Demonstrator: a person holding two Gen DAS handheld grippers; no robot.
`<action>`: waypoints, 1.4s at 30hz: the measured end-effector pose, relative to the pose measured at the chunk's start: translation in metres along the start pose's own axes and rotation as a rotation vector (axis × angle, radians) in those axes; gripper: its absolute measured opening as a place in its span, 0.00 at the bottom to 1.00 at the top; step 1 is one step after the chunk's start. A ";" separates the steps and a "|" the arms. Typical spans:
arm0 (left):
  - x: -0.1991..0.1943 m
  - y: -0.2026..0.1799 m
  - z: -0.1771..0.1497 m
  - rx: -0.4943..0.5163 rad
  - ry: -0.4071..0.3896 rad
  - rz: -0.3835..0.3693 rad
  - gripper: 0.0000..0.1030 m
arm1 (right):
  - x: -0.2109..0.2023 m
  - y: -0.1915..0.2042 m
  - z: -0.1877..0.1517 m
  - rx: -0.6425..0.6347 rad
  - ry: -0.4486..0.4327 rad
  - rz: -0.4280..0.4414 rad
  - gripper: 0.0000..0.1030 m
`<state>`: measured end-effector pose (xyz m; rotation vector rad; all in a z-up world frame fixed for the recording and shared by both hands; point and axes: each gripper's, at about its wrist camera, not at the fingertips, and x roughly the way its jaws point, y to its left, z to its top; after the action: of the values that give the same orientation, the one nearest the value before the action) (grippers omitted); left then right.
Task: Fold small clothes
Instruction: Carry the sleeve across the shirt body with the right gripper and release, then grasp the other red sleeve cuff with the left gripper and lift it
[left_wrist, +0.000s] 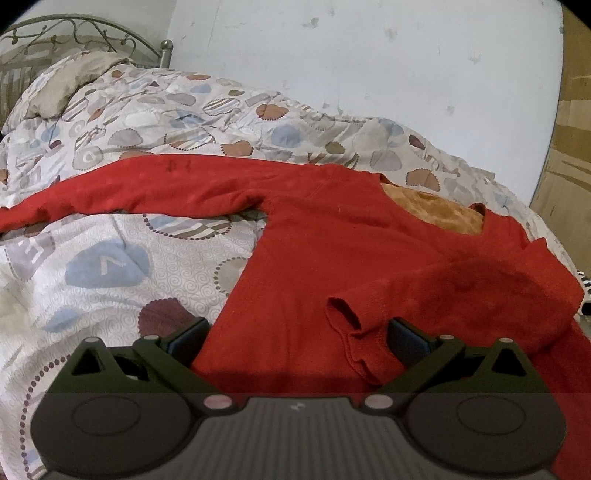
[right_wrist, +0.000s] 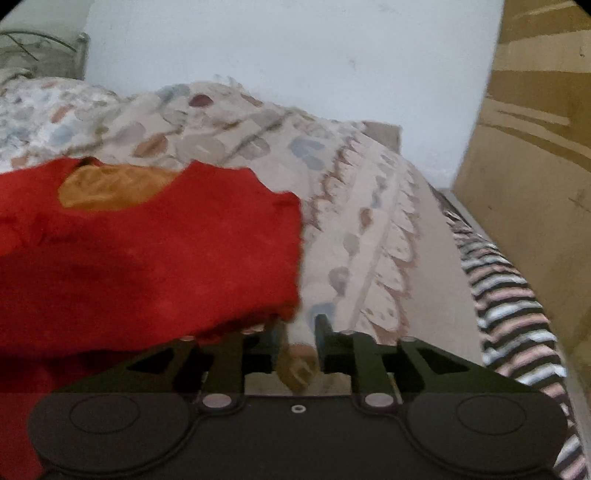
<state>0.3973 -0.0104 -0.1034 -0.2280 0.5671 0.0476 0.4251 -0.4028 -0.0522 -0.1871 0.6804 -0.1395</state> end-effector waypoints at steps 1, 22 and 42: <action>0.000 0.001 0.000 -0.007 -0.002 -0.007 1.00 | -0.004 -0.003 -0.001 0.018 0.010 -0.003 0.36; -0.054 0.245 0.069 -0.298 0.013 0.109 1.00 | -0.195 0.115 -0.052 0.305 -0.048 0.273 1.00; 0.001 0.350 0.080 -0.731 -0.083 0.371 0.22 | -0.165 0.197 -0.079 0.266 0.045 0.233 1.00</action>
<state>0.4028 0.3488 -0.1089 -0.8245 0.4842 0.6274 0.2613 -0.1902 -0.0544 0.1513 0.7163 -0.0099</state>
